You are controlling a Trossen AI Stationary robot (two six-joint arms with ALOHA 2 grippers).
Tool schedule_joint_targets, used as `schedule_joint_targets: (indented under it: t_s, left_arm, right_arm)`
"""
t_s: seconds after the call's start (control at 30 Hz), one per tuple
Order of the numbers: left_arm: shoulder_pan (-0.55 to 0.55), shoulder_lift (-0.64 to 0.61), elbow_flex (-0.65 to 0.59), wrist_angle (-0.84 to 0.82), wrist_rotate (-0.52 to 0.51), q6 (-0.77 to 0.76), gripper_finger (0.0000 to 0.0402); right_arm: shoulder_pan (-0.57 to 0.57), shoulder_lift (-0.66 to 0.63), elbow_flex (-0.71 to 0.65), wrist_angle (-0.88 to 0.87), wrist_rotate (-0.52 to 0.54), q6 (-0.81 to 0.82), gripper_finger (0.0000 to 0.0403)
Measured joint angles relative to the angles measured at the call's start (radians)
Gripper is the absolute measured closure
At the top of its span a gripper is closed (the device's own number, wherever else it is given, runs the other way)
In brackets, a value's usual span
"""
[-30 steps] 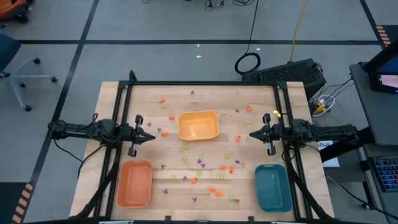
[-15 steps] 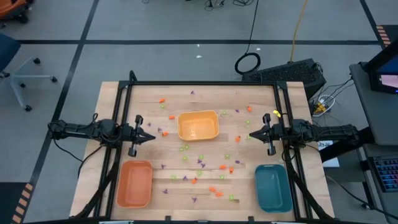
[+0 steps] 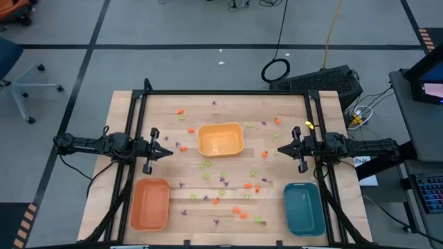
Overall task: Sort Halloween decoration
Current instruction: Put the green spider toy into the yellow bin
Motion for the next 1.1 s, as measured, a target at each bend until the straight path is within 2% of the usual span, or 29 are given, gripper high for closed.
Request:
schedule_joint_targets:
  t_s: [0.3,0.53,0.77,1.1]
  left_arm:
    - [0.0,0.0,0.0,0.0,0.0,0.0,0.0394]
    - [0.0,0.0,0.0,0.0,0.0,0.0,0.0394]
    - [0.0,0.0,0.0,0.0,0.0,0.0,0.0394]
    - [0.0,0.0,0.0,0.009,0.0,0.0,0.0394]
  right_arm:
    - [0.001,0.011,0.023,-0.003,-0.029,0.046,0.0403]
    - [0.011,0.082,0.121,-0.007,-0.027,0.023,0.0403]
    - [0.015,0.251,0.324,-0.116,-0.027,0.02,0.0403]
    - [0.015,0.551,0.69,-0.282,-0.027,0.025,0.0403]
